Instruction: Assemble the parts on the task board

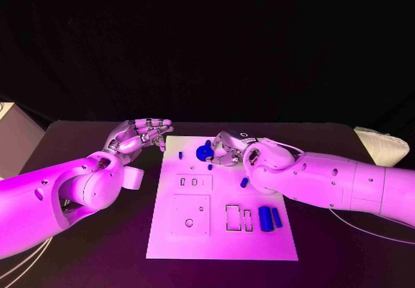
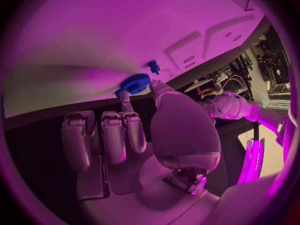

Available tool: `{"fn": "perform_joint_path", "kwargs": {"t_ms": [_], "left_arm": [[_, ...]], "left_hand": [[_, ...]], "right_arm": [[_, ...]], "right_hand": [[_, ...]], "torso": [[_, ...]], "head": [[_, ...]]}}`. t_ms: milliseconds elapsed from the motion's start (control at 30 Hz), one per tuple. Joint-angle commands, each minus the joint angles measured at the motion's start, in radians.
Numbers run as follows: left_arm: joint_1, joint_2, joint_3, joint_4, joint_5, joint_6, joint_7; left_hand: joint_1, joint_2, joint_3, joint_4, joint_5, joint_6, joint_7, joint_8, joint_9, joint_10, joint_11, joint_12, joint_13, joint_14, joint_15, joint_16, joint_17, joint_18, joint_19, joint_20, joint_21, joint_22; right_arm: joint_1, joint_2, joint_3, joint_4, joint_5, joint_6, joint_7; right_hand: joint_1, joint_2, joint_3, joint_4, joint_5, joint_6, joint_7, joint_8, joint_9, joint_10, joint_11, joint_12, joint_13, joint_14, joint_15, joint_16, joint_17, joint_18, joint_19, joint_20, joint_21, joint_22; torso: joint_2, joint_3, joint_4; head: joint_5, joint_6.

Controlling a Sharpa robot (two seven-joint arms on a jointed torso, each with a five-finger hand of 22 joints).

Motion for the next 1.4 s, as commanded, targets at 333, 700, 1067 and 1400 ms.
{"fn": "perform_joint_path", "kwargs": {"t_ms": [333, 700, 1067, 1400], "left_arm": [[0.001, -0.002, 0.001, -0.006, -0.002, 0.010, 0.006], [0.001, 0.005, 0.001, -0.010, -0.001, 0.012, 0.007], [0.000, 0.011, 0.000, -0.013, -0.001, 0.016, 0.007], [-0.001, 0.014, 0.000, -0.019, -0.001, 0.019, 0.007]], "left_hand": [[-0.005, 0.002, 0.009, -0.002, -0.006, -0.008, 0.002, 0.004, 0.001, -0.001, 0.001, -0.003, 0.001, -0.005, 0.000, 0.008, -0.001, 0.016, -0.009, 0.001, 0.006, 0.003], [-0.006, 0.002, 0.009, -0.002, -0.007, -0.008, 0.002, 0.005, 0.001, -0.001, 0.001, -0.003, 0.001, -0.005, 0.000, 0.008, -0.001, 0.016, -0.010, 0.001, 0.006, 0.003], [-0.005, 0.002, 0.010, -0.002, -0.007, -0.008, 0.001, 0.005, 0.001, -0.001, 0.001, -0.003, 0.001, -0.006, 0.000, 0.008, -0.002, 0.016, -0.011, 0.001, 0.007, 0.004], [-0.005, 0.002, 0.010, -0.002, -0.007, -0.008, 0.001, 0.005, 0.001, -0.001, 0.001, -0.003, 0.001, -0.006, 0.000, 0.008, -0.002, 0.016, -0.011, 0.001, 0.007, 0.004]], "right_arm": [[0.030, -0.164, 0.010, 0.109, 0.263, -0.127, 0.177], [0.055, -0.340, 0.011, 0.129, 0.470, -0.053, 0.384], [0.017, -0.388, 0.008, 0.048, 0.393, -0.022, 0.445], [-0.004, -0.363, 0.007, -0.017, 0.361, -0.013, 0.443]], "right_hand": [[0.082, 0.001, 0.062, -0.018, -0.033, -0.002, 0.007, -0.009, -0.008, 0.064, 0.002, -0.010, 0.223, 0.085, 0.004, 0.000, 0.169, -0.004, 0.069, 0.005, -0.027, 0.204], [0.205, -0.057, 0.092, -0.088, -0.088, 0.000, 0.012, -0.017, -0.012, 0.055, 0.006, -0.019, 0.216, 0.087, 0.007, 0.002, 0.180, -0.002, 0.065, 0.008, -0.034, 0.199], [0.258, -0.065, 0.025, -0.085, -0.127, -0.049, 0.029, -0.055, -0.026, 0.043, 0.021, -0.031, 0.206, 0.091, 0.020, 0.007, 0.196, -0.002, 0.063, 0.019, -0.037, 0.198], [0.291, -0.058, -0.016, -0.073, -0.139, -0.054, 0.032, -0.066, -0.029, 0.043, 0.024, -0.030, 0.207, 0.092, 0.024, 0.008, 0.202, -0.002, 0.065, 0.023, -0.036, 0.201]], "torso": [[-0.004, 0.0028, -0.0067], [-0.009, 0.0110, -0.0174], [-0.008, 0.0157, -0.0181], [-0.008, 0.0112, -0.0165]], "head": [[0.001, 0.013], [-0.016, 0.017], [-0.035, 0.011], [-0.041, 0.005]]}}
